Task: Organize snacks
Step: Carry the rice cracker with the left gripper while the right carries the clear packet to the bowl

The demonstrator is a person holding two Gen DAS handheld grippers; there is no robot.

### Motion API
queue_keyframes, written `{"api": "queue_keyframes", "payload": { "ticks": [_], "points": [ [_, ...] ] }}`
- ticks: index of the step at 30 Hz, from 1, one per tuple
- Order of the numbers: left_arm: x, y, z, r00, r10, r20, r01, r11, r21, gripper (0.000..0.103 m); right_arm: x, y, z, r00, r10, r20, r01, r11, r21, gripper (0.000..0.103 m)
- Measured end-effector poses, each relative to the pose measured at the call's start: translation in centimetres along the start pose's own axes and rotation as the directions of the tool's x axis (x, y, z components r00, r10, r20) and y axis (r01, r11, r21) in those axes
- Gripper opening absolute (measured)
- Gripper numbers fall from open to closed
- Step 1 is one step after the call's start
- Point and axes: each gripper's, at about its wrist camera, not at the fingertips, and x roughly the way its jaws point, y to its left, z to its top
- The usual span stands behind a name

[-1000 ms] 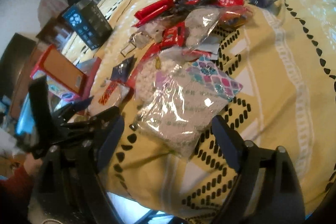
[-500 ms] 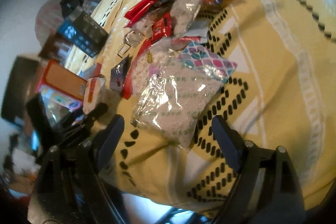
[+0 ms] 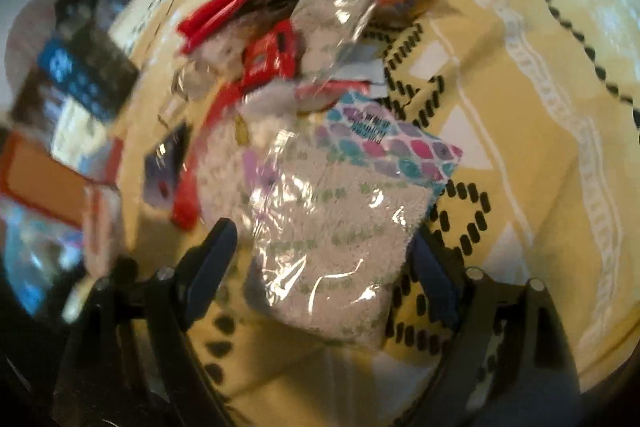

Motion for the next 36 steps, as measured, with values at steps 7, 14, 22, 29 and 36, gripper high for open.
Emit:
{"api": "queue_keyframes", "payload": {
  "ticks": [7,14,22,29,36],
  "points": [
    [-0.5,-0.1,-0.3,1.0,-0.016,0.005,0.016,1.0,-0.006,0.073,-1.4,-2.2,-1.4,1.0,0.019,0.009,-0.018,0.996,-0.086,0.058],
    [-2.0,0.1,0.2,0.999,-0.026,0.031,0.027,0.999,-0.028,0.073,-3.3,-3.7,-1.7,0.999,0.04,0.035,-0.036,0.993,-0.108,0.054],
    [-7.3,0.1,2.1,0.989,-0.025,0.143,0.029,0.999,-0.025,0.073,-7.4,-2.8,-0.7,0.987,0.088,0.138,-0.069,0.988,-0.139,0.054],
    [-14.6,0.9,4.5,0.95,0.012,0.313,-0.008,1.0,-0.014,0.073,-12.8,1.7,2.1,0.951,0.16,0.265,-0.089,0.962,-0.259,0.054],
    [-21.2,5.4,6.1,0.891,0.126,0.436,-0.099,0.991,-0.085,0.073,-16.3,9.7,4.8,0.904,0.297,0.309,-0.145,0.891,-0.431,0.054]
  ]
}}
